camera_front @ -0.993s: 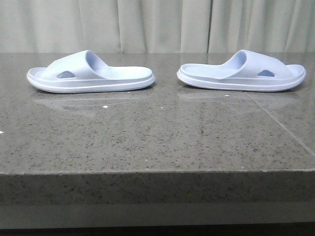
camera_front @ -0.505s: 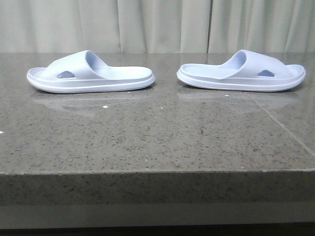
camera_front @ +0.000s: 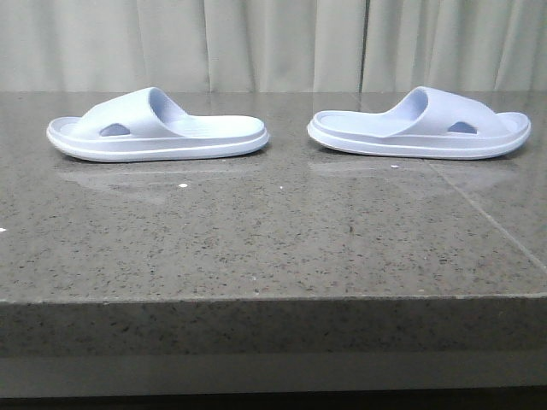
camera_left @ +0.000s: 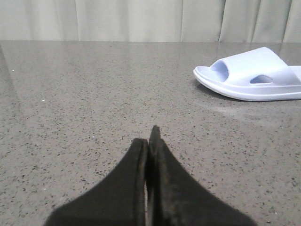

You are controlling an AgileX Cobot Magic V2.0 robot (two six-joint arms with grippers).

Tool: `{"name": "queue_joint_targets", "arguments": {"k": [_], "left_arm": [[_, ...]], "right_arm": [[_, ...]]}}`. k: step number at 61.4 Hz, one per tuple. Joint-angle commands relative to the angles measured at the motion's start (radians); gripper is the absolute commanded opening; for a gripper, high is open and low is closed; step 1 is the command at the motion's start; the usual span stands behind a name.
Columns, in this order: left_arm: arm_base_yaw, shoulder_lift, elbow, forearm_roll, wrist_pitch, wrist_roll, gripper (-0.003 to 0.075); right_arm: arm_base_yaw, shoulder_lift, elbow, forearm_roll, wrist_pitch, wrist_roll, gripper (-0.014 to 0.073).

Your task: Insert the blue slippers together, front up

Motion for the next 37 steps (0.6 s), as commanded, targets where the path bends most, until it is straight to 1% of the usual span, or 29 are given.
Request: {"name": "queue_joint_targets", "arguments": {"k": [1, 20, 24, 27, 30, 33, 37], "left_arm": [[0.001, -0.023, 0.020, -0.010, -0.089, -0.008, -0.0019], [0.001, -0.023, 0.020, -0.019, -0.097, -0.008, -0.0019], [0.001, -0.023, 0.020, -0.028, -0.139, -0.008, -0.0020], [0.001, -0.023, 0.013, -0.028, -0.199, -0.008, -0.0020], [0.001, -0.023, -0.004, -0.028, -0.217, -0.008, -0.0020], [0.001, -0.021, -0.044, -0.030, -0.190, -0.008, -0.0020], [0.001, -0.012, -0.111, -0.030, -0.100, -0.008, -0.0020]], "right_arm": [[0.000, -0.015, -0.001, 0.004, -0.082, -0.001, -0.0060], [0.000, -0.015, -0.001, 0.004, -0.083, -0.001, -0.0060], [0.000, -0.015, -0.005, 0.004, -0.094, -0.001, -0.0060], [0.000, -0.015, -0.024, 0.004, -0.091, -0.002, -0.0060], [0.000, -0.015, -0.050, -0.007, -0.079, -0.006, -0.0060], [0.000, -0.015, -0.091, -0.021, -0.060, -0.011, -0.0060], [0.000, -0.008, -0.153, -0.048, -0.006, -0.012, -0.0060]]}}
